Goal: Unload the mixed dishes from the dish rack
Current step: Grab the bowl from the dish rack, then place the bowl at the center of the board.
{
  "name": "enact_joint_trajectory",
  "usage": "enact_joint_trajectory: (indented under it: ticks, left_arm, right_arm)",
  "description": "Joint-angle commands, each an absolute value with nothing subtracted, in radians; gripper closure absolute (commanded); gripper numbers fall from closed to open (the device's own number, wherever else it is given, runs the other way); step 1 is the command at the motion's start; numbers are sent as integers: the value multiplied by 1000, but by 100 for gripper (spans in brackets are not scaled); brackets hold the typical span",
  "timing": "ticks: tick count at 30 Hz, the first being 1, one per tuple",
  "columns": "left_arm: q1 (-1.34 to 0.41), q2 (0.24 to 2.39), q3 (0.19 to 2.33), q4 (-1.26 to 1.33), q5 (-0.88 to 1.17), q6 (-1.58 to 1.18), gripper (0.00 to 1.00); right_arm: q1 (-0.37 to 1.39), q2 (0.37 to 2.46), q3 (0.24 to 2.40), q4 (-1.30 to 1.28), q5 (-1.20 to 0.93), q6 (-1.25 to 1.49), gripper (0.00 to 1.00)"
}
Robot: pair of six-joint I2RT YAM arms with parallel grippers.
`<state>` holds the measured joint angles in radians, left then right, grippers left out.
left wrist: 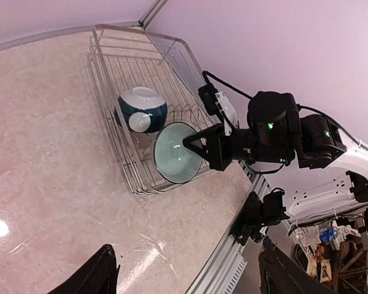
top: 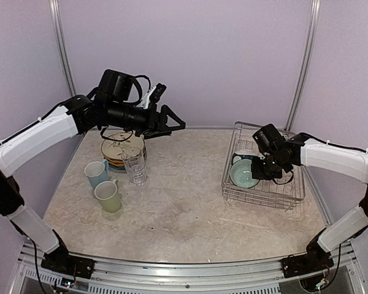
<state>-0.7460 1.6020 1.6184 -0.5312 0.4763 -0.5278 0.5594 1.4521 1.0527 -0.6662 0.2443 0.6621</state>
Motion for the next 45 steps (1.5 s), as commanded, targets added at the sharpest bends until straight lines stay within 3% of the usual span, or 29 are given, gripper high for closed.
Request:
enact_joint_trajectory:
  ticks: [1, 6, 11, 24, 33, 37, 45]
  left_arm:
    - [-666, 1433, 1540, -588, 359, -446, 24]
    - [-575, 1272, 1469, -618, 301, -413, 21]
    - [-501, 1152, 1424, -663, 212, -344, 16]
    - [-469, 982, 1349, -701, -100, -160, 11]
    - [-461, 882, 1269, -639, -209, -79, 11]
    - [-452, 820, 1165, -564, -248, -51, 9]
    - [-433, 761, 1085, -509, -255, -51, 8]
  right_arm:
    - [561, 1325, 1115, -674, 345, 691, 100]
    - [561, 1233, 1174, -626, 325, 639, 100]
    - [590, 1292, 1210, -460, 117, 559, 100]
    - [893, 1932, 1693, -588, -44, 426, 100]
    - [956, 2300, 2050, -649, -134, 514, 100]
    - [973, 2406, 2184, -696, -144, 558, 100]
    - [989, 2456, 2202, -743, -152, 589, 100]
